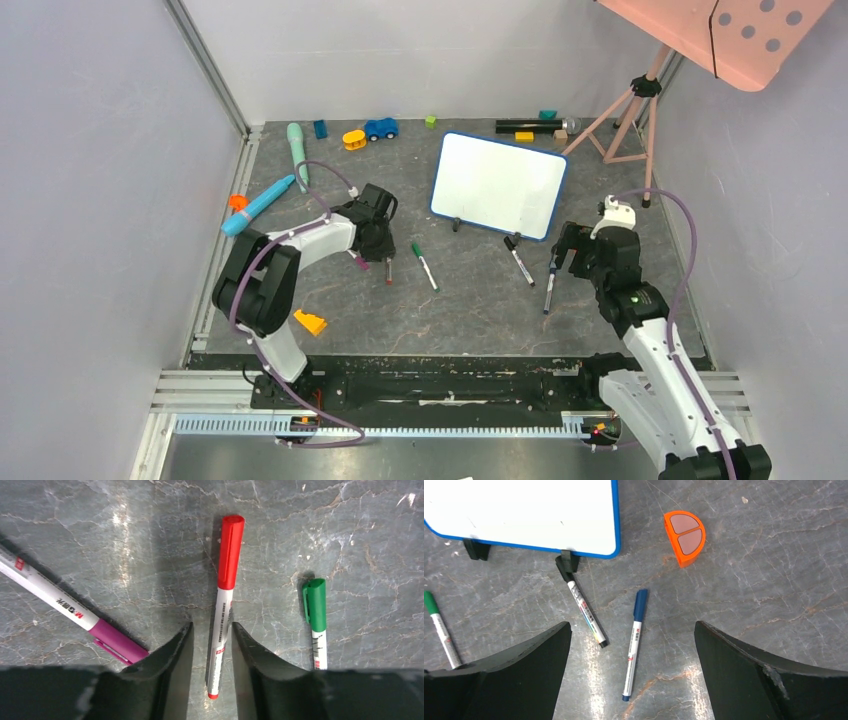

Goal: Write a sentence on the whiteboard
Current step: Pick up the whiteboard marker from the center of the board.

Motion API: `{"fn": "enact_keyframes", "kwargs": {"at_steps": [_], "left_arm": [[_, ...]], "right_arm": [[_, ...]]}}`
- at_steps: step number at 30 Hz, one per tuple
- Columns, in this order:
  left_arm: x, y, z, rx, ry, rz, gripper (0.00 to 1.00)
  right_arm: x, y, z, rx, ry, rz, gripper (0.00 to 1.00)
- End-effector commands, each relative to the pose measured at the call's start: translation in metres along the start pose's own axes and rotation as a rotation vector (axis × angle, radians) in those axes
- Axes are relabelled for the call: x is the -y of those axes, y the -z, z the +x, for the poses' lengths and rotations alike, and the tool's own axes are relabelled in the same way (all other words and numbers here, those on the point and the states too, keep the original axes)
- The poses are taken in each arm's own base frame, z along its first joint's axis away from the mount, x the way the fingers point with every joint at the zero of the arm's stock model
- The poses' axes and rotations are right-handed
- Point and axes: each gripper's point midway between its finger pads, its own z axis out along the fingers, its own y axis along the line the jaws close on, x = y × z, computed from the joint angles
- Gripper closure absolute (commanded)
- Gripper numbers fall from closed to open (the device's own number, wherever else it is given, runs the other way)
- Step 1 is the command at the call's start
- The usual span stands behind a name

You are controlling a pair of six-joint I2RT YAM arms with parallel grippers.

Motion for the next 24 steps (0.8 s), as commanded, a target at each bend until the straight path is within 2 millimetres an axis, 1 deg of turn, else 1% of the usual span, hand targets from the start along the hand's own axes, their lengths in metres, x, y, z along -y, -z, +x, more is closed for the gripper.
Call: {"fn": "enact_keyframes", "kwargs": {"at_steps": [1, 2, 3, 4, 5, 7, 9, 10, 11, 13, 15, 17, 19, 20, 22, 24], "left_arm": [[0.0, -0.011, 0.021, -0.077, 0.007, 0.006, 0.7], [0.0, -0.009, 0.022, -0.079, 0.004, 0.004, 0.82], [-0.002, -0.006, 0.021, -0.075, 0.0, 0.001, 0.9], [-0.002, 0.0, 0.019, -0.064, -0.003, 0.002, 0.96], [-0.001, 0.006, 0.015, -0.05, -0.007, 0.008, 0.98], [0.007, 0.024, 0.007, -0.016, -0.015, 0.061, 0.98], [0.022, 0.044, -0.001, 0.019, -0.02, 0.153, 0.98], [0.031, 0.054, -0.003, 0.034, -0.019, 0.212, 0.98], [0.04, 0.066, -0.01, 0.066, -0.012, 0.264, 0.98], [0.059, 0.094, -0.024, 0.129, 0.033, 0.378, 0.98], [0.078, 0.122, -0.037, 0.184, 0.096, 0.516, 0.98], [0.093, 0.148, -0.048, 0.219, 0.198, 0.638, 0.98], [0.103, 0.17, -0.056, 0.23, 0.327, 0.734, 0.98], [0.107, 0.177, -0.058, 0.222, 0.396, 0.779, 0.98], [0.118, 0.198, -0.067, 0.236, 0.494, 0.91, 0.98], [0.123, 0.21, -0.072, 0.224, 0.582, 0.984, 0.98]], "right_arm": [[-0.016, 0.004, -0.034, 0.087, -0.04, -0.059, 0.06], [-0.019, 0.003, -0.032, 0.081, -0.044, -0.071, 0.06], [-0.022, 0.001, -0.031, 0.072, -0.047, -0.085, 0.06], [-0.026, 0.0, -0.028, 0.058, -0.047, -0.105, 0.07], [-0.031, -0.001, -0.027, 0.043, -0.045, -0.135, 0.07], [-0.046, -0.002, -0.025, 0.002, -0.029, -0.208, 0.1], [-0.059, -0.003, -0.019, -0.052, -0.01, -0.253, 0.1], [-0.069, -0.003, -0.018, -0.074, 0.007, -0.292, 0.11], [-0.08, -0.003, -0.016, -0.097, 0.017, -0.334, 0.12], [-0.108, 0.001, -0.017, -0.109, 0.026, -0.433, 0.12], [-0.141, 0.01, -0.021, -0.074, 0.02, -0.548, 0.12], [-0.172, 0.019, -0.021, -0.042, -0.021, -0.649, 0.13], [-0.204, 0.032, -0.029, -0.005, -0.098, -0.764, 0.17], [-0.221, 0.043, -0.036, 0.03, -0.113, -0.824, 0.18], [-0.244, 0.058, -0.046, 0.089, -0.136, -0.885, 0.18], [-0.261, 0.071, -0.057, 0.134, -0.164, -0.934, 0.18]]}}
